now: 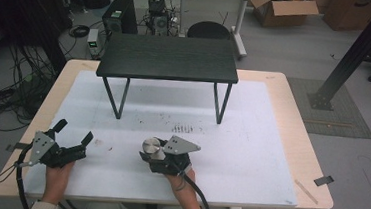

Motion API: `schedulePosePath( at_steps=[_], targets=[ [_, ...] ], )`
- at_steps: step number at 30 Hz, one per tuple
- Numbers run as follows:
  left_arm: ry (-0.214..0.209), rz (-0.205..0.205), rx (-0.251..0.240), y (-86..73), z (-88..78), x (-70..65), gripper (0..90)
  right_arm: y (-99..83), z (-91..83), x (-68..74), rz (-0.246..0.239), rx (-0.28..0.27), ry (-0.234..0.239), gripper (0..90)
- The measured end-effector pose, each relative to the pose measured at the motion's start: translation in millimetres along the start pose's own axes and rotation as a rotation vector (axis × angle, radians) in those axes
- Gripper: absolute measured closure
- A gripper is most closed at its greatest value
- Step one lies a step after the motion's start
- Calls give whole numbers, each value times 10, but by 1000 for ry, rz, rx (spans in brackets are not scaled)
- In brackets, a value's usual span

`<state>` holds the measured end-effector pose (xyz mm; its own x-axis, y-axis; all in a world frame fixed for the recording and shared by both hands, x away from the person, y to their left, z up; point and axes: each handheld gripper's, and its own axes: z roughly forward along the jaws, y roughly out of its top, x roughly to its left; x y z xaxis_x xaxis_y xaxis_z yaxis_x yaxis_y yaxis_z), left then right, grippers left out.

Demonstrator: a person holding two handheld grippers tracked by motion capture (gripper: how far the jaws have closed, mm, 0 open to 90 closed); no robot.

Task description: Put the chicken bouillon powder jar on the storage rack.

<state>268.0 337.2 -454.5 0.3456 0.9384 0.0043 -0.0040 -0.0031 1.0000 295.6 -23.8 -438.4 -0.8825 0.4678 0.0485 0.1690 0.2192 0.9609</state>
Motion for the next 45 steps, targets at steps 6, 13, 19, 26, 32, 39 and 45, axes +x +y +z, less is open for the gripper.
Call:
schedulePosePath(
  at_steps=[6, 13, 19, 26, 32, 39, 45],
  targets=[
    [0, -1, -1, 0, -1, 0, 2, 8, -6, -5, -4, -1, -4, 420],
    [0, -2, -2, 0, -1, 1, 2, 37, -11, 12, -32, 6, -10, 424],
    [-1, -2, -1, 0, -2, 1, 2, 176, -51, -20, -18, -20, -6, 424],
    [-2, -2, -1, 0, -1, 2, 2, 335, -96, -106, 4, -37, -4, 425],
    [-2, -1, 1, 0, 0, 2, 2, 462, -133, -163, 4, -41, -4, 425],
    [-2, -1, 2, 1, 2, 1, 2, 658, -169, -250, 0, -46, 2, 425],
    [-2, -1, 2, 1, 2, 1, 2, 837, -170, -292, -20, -33, 32, 425]
  ],
)
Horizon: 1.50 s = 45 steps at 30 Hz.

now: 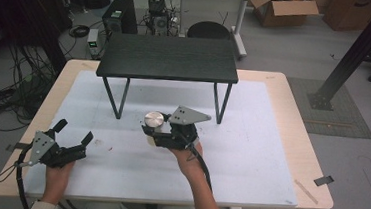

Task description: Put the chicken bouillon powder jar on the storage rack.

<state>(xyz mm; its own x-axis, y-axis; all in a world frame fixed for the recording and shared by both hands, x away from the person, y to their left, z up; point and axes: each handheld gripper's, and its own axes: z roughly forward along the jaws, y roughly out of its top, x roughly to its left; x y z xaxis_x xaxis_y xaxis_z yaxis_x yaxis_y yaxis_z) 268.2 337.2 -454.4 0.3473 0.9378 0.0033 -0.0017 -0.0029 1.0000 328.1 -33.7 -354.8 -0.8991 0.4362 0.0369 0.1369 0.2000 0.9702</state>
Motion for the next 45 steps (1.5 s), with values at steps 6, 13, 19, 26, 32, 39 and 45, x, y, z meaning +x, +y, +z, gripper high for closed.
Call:
schedulePosePath(
  at_steps=[6, 13, 19, 26, 32, 39, 45],
  targets=[
    [0, 0, 0, 0, 0, 1, 3, 185, 17, -33, -7, -10, 21, 425],
    [0, 4, 4, 1, 0, 1, 2, 395, 34, -76, -19, -10, 40, 425],
    [2, -1, 0, 0, 1, 1, 2, 544, 25, -115, -24, -13, 49, 425],
    [2, -1, -2, 0, -1, 3, 2, 711, -5, -202, -24, -19, 45, 426],
    [2, -2, -3, -1, -3, 4, 2, 835, -38, -259, -26, -29, 41, 426],
    [2, -4, -5, -2, -3, 3, 2, 993, -92, -327, -28, -39, 32, 425],
    [1, -3, -4, -1, -2, 3, 2, 1089, -140, -400, -19, -58, 20, 426]
  ],
)
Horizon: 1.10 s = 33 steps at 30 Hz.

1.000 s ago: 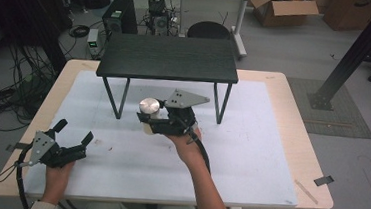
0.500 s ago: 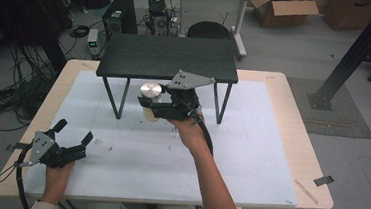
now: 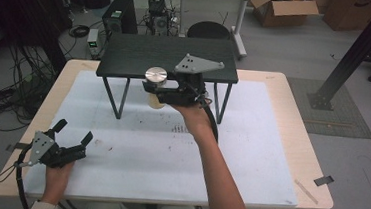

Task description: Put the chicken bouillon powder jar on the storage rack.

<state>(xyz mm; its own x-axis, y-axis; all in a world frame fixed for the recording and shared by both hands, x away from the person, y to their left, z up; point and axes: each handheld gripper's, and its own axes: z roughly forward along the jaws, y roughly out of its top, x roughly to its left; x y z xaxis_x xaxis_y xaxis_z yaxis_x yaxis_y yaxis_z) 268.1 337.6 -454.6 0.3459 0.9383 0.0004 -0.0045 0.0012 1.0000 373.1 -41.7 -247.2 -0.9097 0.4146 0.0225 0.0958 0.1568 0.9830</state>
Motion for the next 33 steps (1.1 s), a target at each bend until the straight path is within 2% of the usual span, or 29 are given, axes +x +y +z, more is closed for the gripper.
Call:
schedulePosePath(
  at_steps=[7, 18, 29, 33],
  targets=[
    [0, 0, 1, 0, 2, -1, 2, 150, -33, -114, 5, -33, -26, 427],
    [1, -2, 0, 0, -1, 1, 2, 335, -20, -280, -6, -34, -66, 427],
    [-1, 3, 1, 0, 2, -5, 2, 463, 68, -497, -2, -34, -133, 427],
    [-1, 1, 1, 0, 1, -4, 3, 489, 123, -637, 3, -34, -182, 427]
  ],
)
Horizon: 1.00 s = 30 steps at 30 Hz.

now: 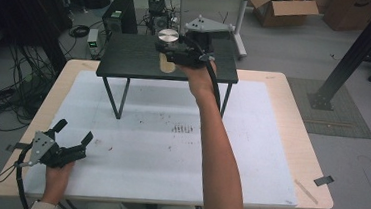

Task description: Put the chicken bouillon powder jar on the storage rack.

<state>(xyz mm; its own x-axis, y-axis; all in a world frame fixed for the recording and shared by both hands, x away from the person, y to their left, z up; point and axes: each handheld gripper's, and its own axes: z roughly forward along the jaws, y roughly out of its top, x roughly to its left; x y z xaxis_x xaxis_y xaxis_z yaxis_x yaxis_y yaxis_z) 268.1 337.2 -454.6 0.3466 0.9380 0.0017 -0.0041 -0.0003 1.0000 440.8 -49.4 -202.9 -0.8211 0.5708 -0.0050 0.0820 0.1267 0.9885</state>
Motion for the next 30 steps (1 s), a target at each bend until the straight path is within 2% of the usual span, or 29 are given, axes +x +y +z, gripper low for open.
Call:
schedulePosePath(
  at_steps=[4, 5, 6, 8, 11, 25, 30],
  targets=[
    [-1, 3, 2, 0, 1, 0, 2, -5, 51, -86, 4, 5, -37, 427],
    [-1, 3, 2, 1, 1, 1, 2, -18, 82, -148, 13, 0, -60, 428],
    [-1, 1, 1, 0, 3, -1, 2, -18, 82, -148, 13, 0, -60, 428],
    [-1, 1, 1, 1, 4, -1, 2, -51, 130, -233, 36, -16, -88, 427],
    [-1, 0, 1, 0, 3, 0, 2, -75, 191, -293, 38, -8, -114, 427],
    [-1, 1, 0, 0, 0, 1, 2, -164, 419, -494, 68, 2, -224, 427],
    [-2, 1, 1, 0, 1, 1, 2, -208, 465, -541, 84, 11, -243, 427]
  ],
)
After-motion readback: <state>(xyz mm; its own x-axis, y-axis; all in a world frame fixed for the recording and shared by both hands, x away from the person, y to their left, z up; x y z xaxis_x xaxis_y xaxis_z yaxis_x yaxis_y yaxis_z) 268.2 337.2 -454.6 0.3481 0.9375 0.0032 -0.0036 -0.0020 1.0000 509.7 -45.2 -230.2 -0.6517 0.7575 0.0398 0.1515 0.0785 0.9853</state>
